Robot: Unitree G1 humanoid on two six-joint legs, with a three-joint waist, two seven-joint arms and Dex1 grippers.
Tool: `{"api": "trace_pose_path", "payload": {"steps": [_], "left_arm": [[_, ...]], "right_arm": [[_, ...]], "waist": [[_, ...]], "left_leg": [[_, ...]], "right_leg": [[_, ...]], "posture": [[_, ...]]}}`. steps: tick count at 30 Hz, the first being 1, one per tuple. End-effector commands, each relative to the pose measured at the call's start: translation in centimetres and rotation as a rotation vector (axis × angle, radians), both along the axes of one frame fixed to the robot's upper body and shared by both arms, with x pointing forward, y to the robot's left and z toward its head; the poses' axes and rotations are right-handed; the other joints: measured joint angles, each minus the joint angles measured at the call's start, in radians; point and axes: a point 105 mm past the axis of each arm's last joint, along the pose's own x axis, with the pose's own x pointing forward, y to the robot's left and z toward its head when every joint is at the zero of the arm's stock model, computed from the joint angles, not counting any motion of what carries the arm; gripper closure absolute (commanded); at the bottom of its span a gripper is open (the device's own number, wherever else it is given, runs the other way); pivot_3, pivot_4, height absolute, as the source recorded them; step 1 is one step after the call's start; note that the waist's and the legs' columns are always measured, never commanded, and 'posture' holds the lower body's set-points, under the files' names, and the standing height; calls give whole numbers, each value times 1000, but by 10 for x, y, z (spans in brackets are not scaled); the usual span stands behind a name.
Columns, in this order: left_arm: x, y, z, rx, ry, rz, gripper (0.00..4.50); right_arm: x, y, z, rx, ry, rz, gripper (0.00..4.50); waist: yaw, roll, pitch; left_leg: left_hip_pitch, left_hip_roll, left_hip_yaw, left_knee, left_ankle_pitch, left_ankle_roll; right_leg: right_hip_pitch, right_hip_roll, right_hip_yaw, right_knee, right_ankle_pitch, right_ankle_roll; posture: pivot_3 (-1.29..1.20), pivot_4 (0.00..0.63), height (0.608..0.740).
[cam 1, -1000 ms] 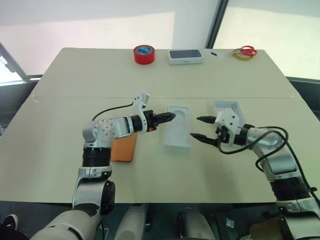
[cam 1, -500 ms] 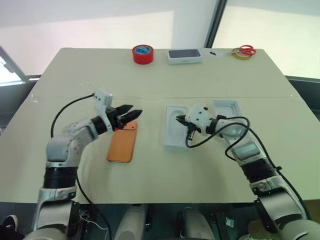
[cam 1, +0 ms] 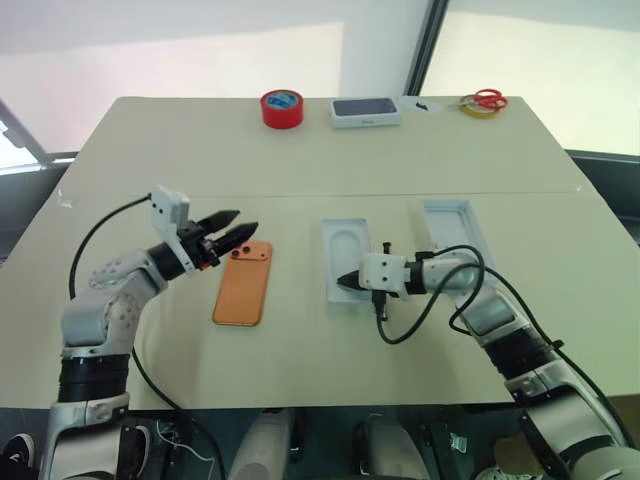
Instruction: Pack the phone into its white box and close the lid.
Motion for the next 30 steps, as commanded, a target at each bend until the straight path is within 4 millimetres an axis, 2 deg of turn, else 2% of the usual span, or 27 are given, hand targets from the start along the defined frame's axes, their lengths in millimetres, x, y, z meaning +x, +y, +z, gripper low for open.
{"api": "trace_pose_path", "payload": {"steps": [1,4,6,7,9,12,16,19,23,30], "left_arm": [[-5,16,5,-30,83,25,1514],[-7,37,5,-118,206,60,1514],[-9,49,7,-162,269,74,1514],[-11,56,2,-167,334,82,1514],[-18,62,-11,-103,392,82,1514],[-20,70,-22,-115,453,97,1514],[-21,73,-32,-94,483,107,1514],[-25,69,-39,-82,528,77,1514],[-26,63,-48,-50,540,56,1514],[-35,43,-70,-33,621,11,1514]], "right_arm": [[4,-1,16,29,-56,12,4441],[12,11,42,175,-48,-26,4441],[15,26,61,280,-37,-36,4441],[16,36,66,316,-30,-46,4441],[15,52,68,333,-5,-41,4441],[9,79,69,317,-29,4,4441],[6,108,56,198,-65,33,4441],[-2,124,37,99,29,56,4441],[-12,132,15,-42,59,99,4441],[-5,137,6,-74,85,75,4441]], "waist": [[0,0,0],[-2,0,0],[-12,0,0],[-14,0,0],[-20,0,0],[-16,0,0],[-16,-1,0],[-16,-1,0],[-18,-1,-1],[-18,-1,-2]], "left_leg": [[0,0,0,0,0,0],[0,0,0,0,0,0],[0,1,0,0,0,0],[0,1,-1,0,1,-1],[0,1,-1,-2,2,-3],[0,1,-1,-6,4,-5],[0,1,-1,-7,4,-7],[0,1,-1,-7,5,-7],[0,1,-1,-8,5,-7],[1,1,-1,-9,5,-7]], "right_leg": [[0,0,0,0,0,0],[0,0,0,1,0,0],[0,1,0,1,0,0],[-1,1,0,1,0,0],[-2,1,0,1,0,0],[-3,1,0,1,0,0],[-5,1,0,2,0,0],[-5,1,0,2,0,0],[-5,1,0,2,0,0],[-5,1,1,2,0,0]], "posture": [[0,150,738],[0,150,738],[0,150,738],[0,150,738],[0,150,738],[0,150,738],[0,150,738],[0,150,738],[0,150,738],[0,150,738]]}}
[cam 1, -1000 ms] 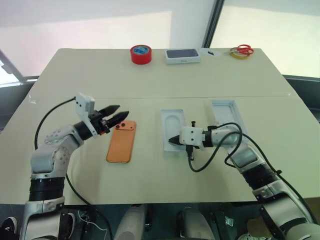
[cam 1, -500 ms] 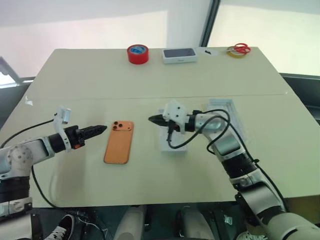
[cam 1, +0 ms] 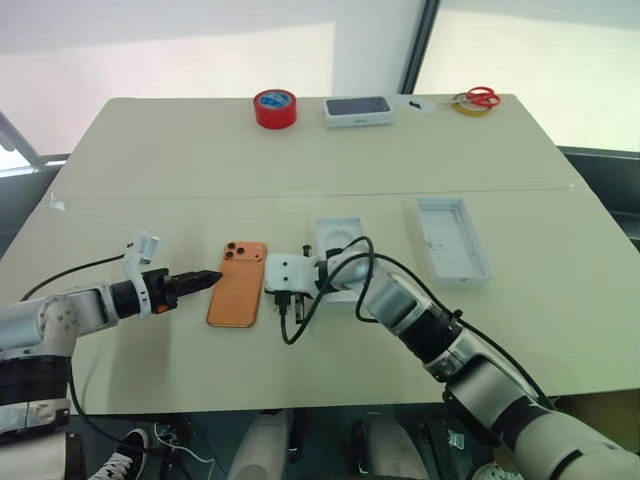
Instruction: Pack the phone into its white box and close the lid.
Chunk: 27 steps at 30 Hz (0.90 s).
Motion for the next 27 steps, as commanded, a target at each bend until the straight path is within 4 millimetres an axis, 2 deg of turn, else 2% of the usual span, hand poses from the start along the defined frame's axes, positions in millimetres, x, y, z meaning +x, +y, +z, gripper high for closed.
{"api": "trace_pose_path", "payload": {"steps": [1,6,10,13,16,19,22,26,27], "left_arm": [[-10,-15,-20,11,72,-45,1514],[-16,-38,-28,-62,135,-92,1514],[-17,-49,-29,-88,162,-108,1514],[-14,-52,-32,-78,175,-106,1514],[-10,-54,-26,-84,151,-113,1514],[-5,-46,-21,-113,149,-77,1514],[-5,-38,-19,-158,168,-57,2375],[-7,-33,-21,-184,190,-40,4350],[-7,-33,-21,-210,202,-38,4462]], "right_arm": [[3,8,6,18,-3,-3,4441],[9,8,6,16,-29,-26,4441],[10,6,7,16,-32,-30,4441],[11,4,7,14,-26,-36,4441],[13,1,6,10,-31,-45,4441],[13,-1,5,5,-34,-48,4441],[15,-1,6,10,-35,-57,4500],[17,-1,9,24,-42,-64,4500],[18,-1,11,33,-45,-69,4500]], "waist": [[1,-1,-1],[3,1,-7],[5,1,-7],[6,1,-7],[6,1,-7],[5,1,-7],[1,1,-7],[1,1,-7],[-2,1,-7]], "left_leg": [[0,0,0,0,0,0],[2,0,0,-1,0,0],[12,-2,0,-4,-2,3],[14,-2,0,-5,-3,4],[14,-2,0,-5,-3,4],[14,-2,0,-5,-3,4],[14,-2,0,-5,-3,4],[14,-2,0,-6,-2,3],[15,-2,0,-6,-2,3]], "right_leg": [[0,0,0,0,0,0],[2,0,0,0,0,0],[10,-2,0,-1,0,0],[12,-2,0,-1,0,0],[12,-2,0,-1,0,0],[12,-2,0,-1,0,0],[12,-2,0,-1,0,0],[11,-2,0,-1,0,0],[12,-2,0,-1,0,0]], "posture": [[0,150,738],[0,150,738],[0,150,738],[0,150,738],[0,150,738],[0,150,738],[0,150,738],[0,150,738],[0,150,738]]}}
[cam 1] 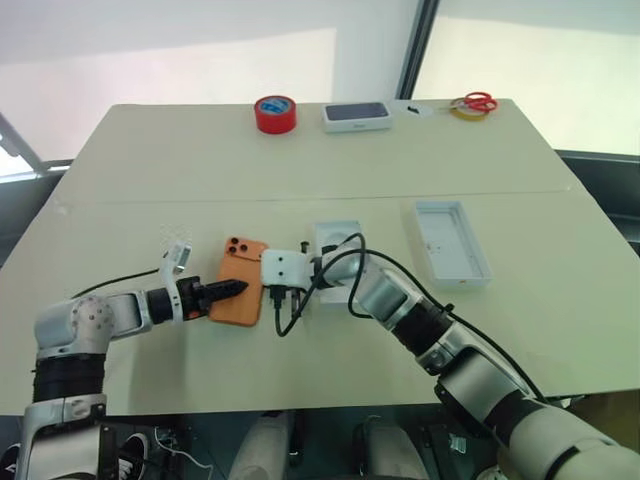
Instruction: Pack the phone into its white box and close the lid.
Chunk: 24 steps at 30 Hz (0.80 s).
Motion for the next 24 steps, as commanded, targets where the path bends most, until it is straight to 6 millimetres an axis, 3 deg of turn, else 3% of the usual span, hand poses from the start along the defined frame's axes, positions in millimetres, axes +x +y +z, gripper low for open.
{"api": "trace_pose_path", "payload": {"steps": [1,5,7,10,14,20,24], "left_arm": [[0,12,-13,2,80,63,4462],[3,12,0,-110,77,87,4462],[0,7,9,-179,73,62,4492],[4,5,16,-231,31,99,4500],[10,-3,21,-237,-29,131,4500],[11,-8,20,-230,-41,142,4500],[12,-10,22,-228,-49,132,4500]], "right_arm": [[9,1,20,65,-33,-30,4500],[16,1,47,240,-31,-56,4500],[11,-4,70,424,108,-41,4247],[6,-20,83,490,125,-4,3122],[-15,-57,66,355,74,89,1169],[-40,-109,46,242,58,130,1169],[-45,-126,34,211,67,102,1169]], "waist": [[-4,0,0],[-4,0,0],[-5,0,0],[0,0,1],[10,-2,1],[-4,-2,2],[-2,-3,2]], "left_leg": [[0,0,0,-1,0,0],[0,0,0,-1,0,0],[0,1,0,-1,0,0],[-1,1,0,-1,0,0],[-2,0,0,-1,-1,1],[-3,1,0,-1,-1,2],[-3,2,0,-1,-1,2]], "right_leg": [[0,0,0,0,0,0],[-1,0,0,0,0,0],[-1,0,0,0,0,0],[-1,0,0,0,0,0],[-1,-1,0,-2,0,0],[-1,-1,1,-3,0,0],[-1,0,1,-3,0,0]], "posture": [[0,150,738],[0,150,738],[0,150,738],[0,150,738],[0,150,738],[0,150,738],[0,150,738]]}}
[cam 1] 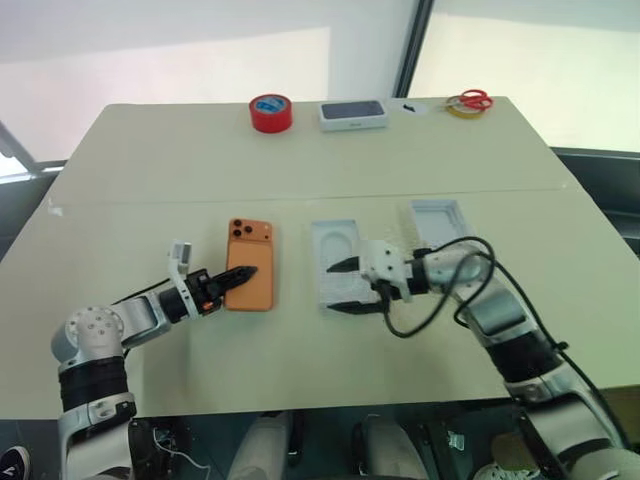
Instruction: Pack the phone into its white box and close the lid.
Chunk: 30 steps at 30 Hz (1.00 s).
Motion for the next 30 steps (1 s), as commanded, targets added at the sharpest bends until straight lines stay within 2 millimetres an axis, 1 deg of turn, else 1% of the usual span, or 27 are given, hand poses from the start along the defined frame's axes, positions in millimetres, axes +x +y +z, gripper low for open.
{"api": "trace_pose_path", "payload": {"steps": [1,4,7,9,15,21,24,25,26,29,30], "left_arm": [[2,0,18,-8,-77,-7,4500],[4,-3,17,-1,-77,-9,4500],[6,-5,16,-5,-74,-5,4500],[6,-6,17,-3,-73,-12,4500],[4,-9,21,12,-83,-35,4500],[8,-15,29,0,-108,-35,4500],[10,-20,36,-20,-121,-42,4500],[10,-22,37,-24,-124,-46,4500],[11,-23,39,-24,-131,-45,4500],[13,-27,43,-32,-138,-46,4500],[15,-28,48,-34,-156,-42,4500]], "right_arm": [[-4,-2,9,10,-73,21,1169],[-3,-6,3,3,-68,-5,1169],[-2,-8,-6,-27,-78,-17,1985],[-1,-7,-7,-25,-79,-27,2932],[-1,-7,-10,-32,-82,-42,2932],[0,-8,-16,-55,-71,-41,2932],[3,-8,-16,-56,-73,-53,3782],[3,-6,-14,-50,-74,-52,4252],[3,-5,-13,-46,-77,-50,4454],[4,2,-5,-9,-81,-52,4454],[3,7,-1,15,-77,-47,4454]], "waist": [[2,0,0],[6,0,0],[9,-1,0],[9,-1,1],[8,-1,1],[8,-2,1],[10,-3,2],[9,-3,2],[9,-3,2],[8,-3,2],[8,-3,2]], "left_leg": [[0,0,0,0,0,0],[0,0,0,1,0,0],[-1,0,0,1,0,0],[-1,0,0,2,0,0],[-1,0,0,2,0,1],[-1,0,0,2,0,1],[-1,0,0,2,0,1],[-2,0,0,2,0,1],[-2,0,0,2,0,1],[-2,0,0,2,0,0],[-2,0,0,2,0,0]], "right_leg": [[0,0,0,0,0,0],[0,0,0,0,0,0],[0,-1,0,0,0,0],[1,-1,0,-1,0,0],[0,-1,0,-1,0,0],[0,-1,0,-1,0,0],[0,-1,0,-1,0,0],[0,-1,0,-1,0,0],[0,-1,0,-1,0,0],[0,0,0,-1,0,0],[0,0,0,-1,0,0]], "posture": [[0,150,738],[0,150,738],[0,150,738],[0,150,738],[0,150,738],[0,150,738],[0,150,738],[0,150,738],[0,150,738],[0,150,738],[0,150,738]]}}
